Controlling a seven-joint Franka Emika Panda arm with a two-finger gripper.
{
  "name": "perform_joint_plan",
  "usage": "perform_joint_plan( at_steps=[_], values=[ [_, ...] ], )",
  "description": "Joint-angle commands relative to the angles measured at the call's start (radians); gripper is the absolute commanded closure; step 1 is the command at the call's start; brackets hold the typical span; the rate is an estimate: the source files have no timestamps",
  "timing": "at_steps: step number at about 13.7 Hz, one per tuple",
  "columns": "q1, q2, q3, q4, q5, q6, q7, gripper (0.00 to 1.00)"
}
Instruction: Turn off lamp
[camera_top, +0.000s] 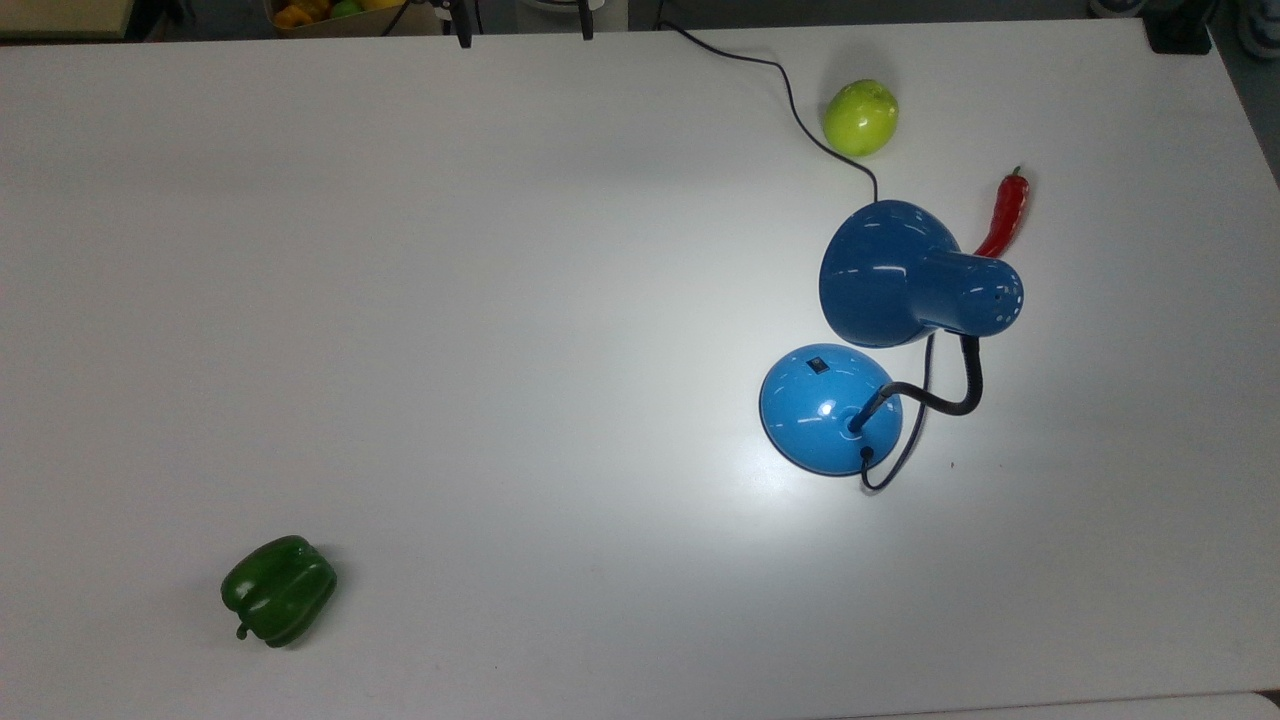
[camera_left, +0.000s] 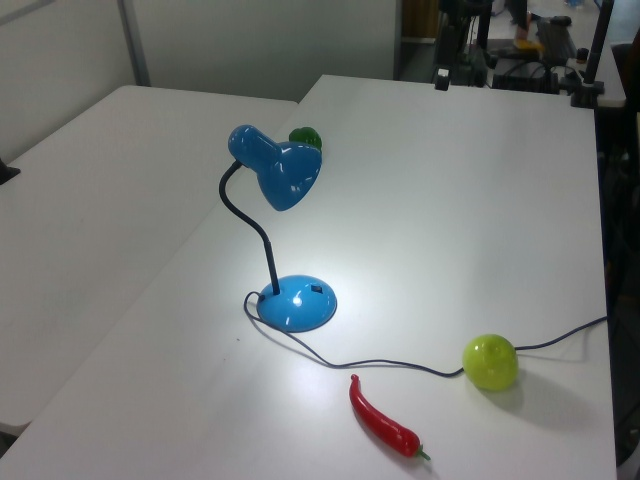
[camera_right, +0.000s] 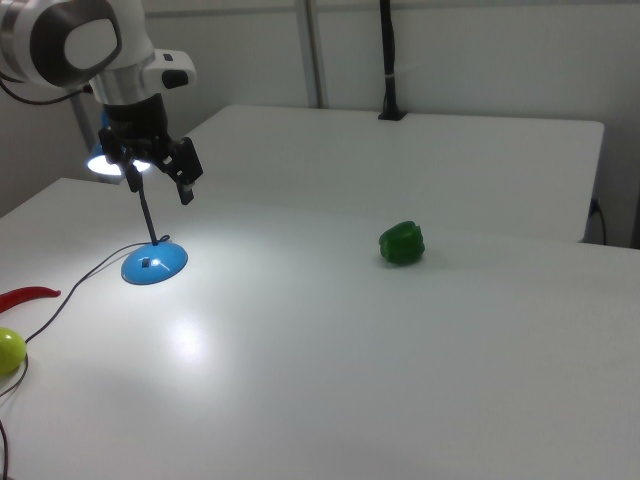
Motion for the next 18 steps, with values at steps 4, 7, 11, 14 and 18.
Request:
perform_joint_plan(
  at_steps=[4, 7, 11, 14, 18],
  values=[
    [-0.005, -0.004, 0.008, -0.015, 0.003, 0.017, -0.026, 0.0],
    [-0.005, -0.001, 0.008, -0.015, 0.001, 0.019, -0.027, 0.0],
    [-0.005, 0.001, 0.008, -0.015, 0.007, 0.019, -0.026, 0.11],
    [-0.005, 0.001, 0.008, -0.015, 0.007, 0.019, -0.027, 0.43],
    [-0.005, 0.002, 0.009, -0.02, 0.009, 0.02, -0.027, 0.76]
  ],
)
